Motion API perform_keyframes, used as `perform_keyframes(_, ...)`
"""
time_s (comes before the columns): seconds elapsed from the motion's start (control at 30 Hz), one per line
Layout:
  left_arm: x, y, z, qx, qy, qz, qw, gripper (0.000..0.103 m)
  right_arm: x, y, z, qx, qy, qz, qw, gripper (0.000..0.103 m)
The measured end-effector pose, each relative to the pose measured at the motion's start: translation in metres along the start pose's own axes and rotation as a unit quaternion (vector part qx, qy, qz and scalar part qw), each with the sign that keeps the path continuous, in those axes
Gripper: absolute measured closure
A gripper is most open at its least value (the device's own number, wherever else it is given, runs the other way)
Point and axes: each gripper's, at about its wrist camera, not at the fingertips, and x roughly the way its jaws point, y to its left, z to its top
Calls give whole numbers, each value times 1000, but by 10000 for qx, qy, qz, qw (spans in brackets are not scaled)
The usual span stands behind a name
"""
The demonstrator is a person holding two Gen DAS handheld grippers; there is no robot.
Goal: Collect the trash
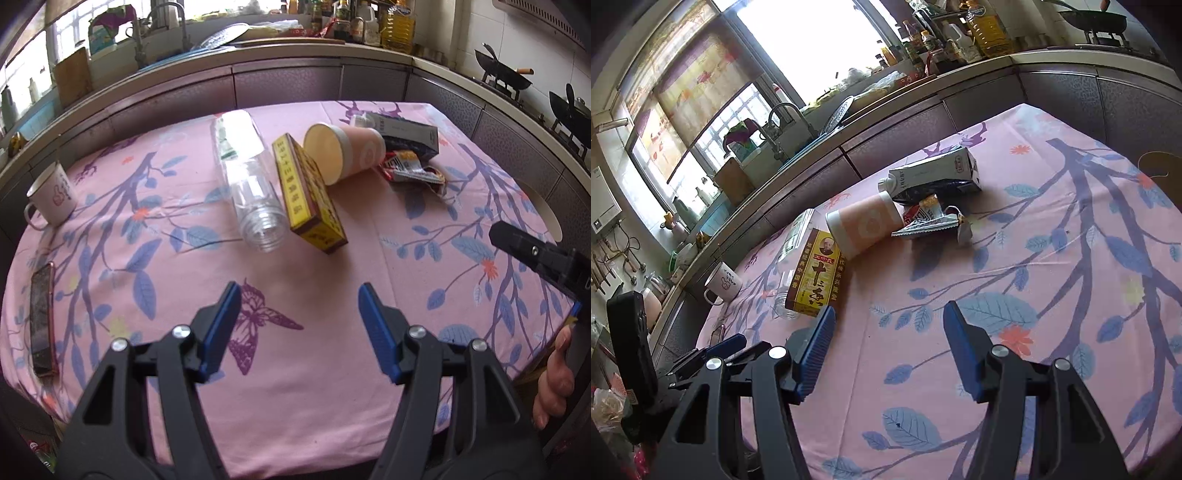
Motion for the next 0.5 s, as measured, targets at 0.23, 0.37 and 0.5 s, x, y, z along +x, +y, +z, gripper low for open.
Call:
perform_keyframes(0.23,16,-37,-7,623,425,-372,9965,40,-8,-26,4,204,-245,-240,9992,45)
perform_keyframes(0.37,28,-62,-12,1070,694,-422,9909,40,-8,-43,4,435,-232,-279,9984,45)
perform_keyframes(0.5,35,-71,-17,1226,919,-423,9873,40,-6,-44,5,391,-235,-264,9986,45)
